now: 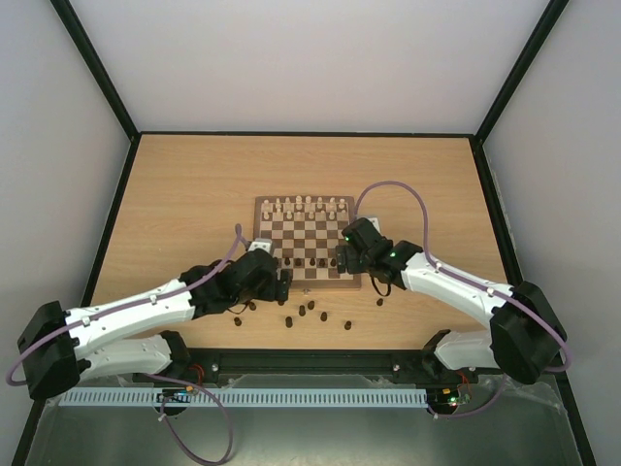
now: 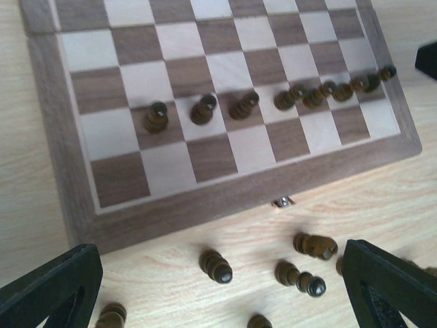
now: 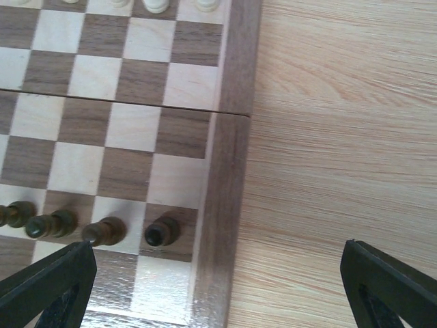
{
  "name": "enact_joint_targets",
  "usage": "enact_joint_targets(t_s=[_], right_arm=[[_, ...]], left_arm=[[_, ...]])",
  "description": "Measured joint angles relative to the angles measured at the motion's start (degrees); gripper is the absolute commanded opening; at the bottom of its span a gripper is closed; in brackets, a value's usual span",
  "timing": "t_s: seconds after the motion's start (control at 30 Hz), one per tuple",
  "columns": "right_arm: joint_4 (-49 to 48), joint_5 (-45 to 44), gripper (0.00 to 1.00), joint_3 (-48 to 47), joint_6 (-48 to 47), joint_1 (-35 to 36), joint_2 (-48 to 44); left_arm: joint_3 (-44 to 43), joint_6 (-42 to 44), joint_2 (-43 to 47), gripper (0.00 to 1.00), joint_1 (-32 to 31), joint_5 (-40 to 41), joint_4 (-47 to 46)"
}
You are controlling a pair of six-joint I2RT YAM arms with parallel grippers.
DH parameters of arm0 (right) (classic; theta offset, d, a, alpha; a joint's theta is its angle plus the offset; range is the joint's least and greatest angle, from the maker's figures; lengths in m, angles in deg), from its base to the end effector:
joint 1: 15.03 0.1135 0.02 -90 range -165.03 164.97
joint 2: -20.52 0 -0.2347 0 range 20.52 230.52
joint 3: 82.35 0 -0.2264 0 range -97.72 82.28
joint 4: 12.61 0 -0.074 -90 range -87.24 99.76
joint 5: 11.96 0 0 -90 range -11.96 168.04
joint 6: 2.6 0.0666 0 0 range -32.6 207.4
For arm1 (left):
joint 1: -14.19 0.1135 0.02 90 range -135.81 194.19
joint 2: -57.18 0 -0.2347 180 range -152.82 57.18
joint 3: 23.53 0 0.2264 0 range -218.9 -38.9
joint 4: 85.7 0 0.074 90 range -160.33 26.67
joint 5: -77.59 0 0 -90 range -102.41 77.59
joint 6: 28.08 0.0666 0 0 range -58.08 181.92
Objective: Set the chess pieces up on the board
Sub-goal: Pick up the chess piece at the center of the board.
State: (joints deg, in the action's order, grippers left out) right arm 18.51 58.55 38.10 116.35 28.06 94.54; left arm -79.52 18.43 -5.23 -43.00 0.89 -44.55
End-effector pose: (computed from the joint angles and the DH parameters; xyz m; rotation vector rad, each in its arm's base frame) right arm 0.2126 0.1684 0.1848 -0.1239 2.3178 0.2342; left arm 0.1375 -0.1850 0.1937 0.1816 2.4385 -0.5482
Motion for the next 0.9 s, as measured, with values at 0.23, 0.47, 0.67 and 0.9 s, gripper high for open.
enact_joint_targets(t_s=[0.23,0.47,0.67,0.9], right_arm=[[1.99,-2.91,0.99,1.38,2.99,-2.62,-5.25],[4.09,-3.74,0.98,1.97,3.91,-8.68,-16.92],[6.14,-3.65,0.99,-1.22,3.58,-12.74,-21.97],[9.33,-1.55,1.0,-6.36,2.99,-12.83,-25.27]], left_arm=[[-1.55,0.02,-5.22,0.99,-5.9,0.96,-2.34],[-10.29,4.59,-17.7,0.99,-8.44,-0.57,-6.21],[-21.53,8.28,-32.63,0.99,-11.39,-5.01,-10.51],[-34.01,11.37,-46.9,0.94,-12.63,-8.44,-11.32]])
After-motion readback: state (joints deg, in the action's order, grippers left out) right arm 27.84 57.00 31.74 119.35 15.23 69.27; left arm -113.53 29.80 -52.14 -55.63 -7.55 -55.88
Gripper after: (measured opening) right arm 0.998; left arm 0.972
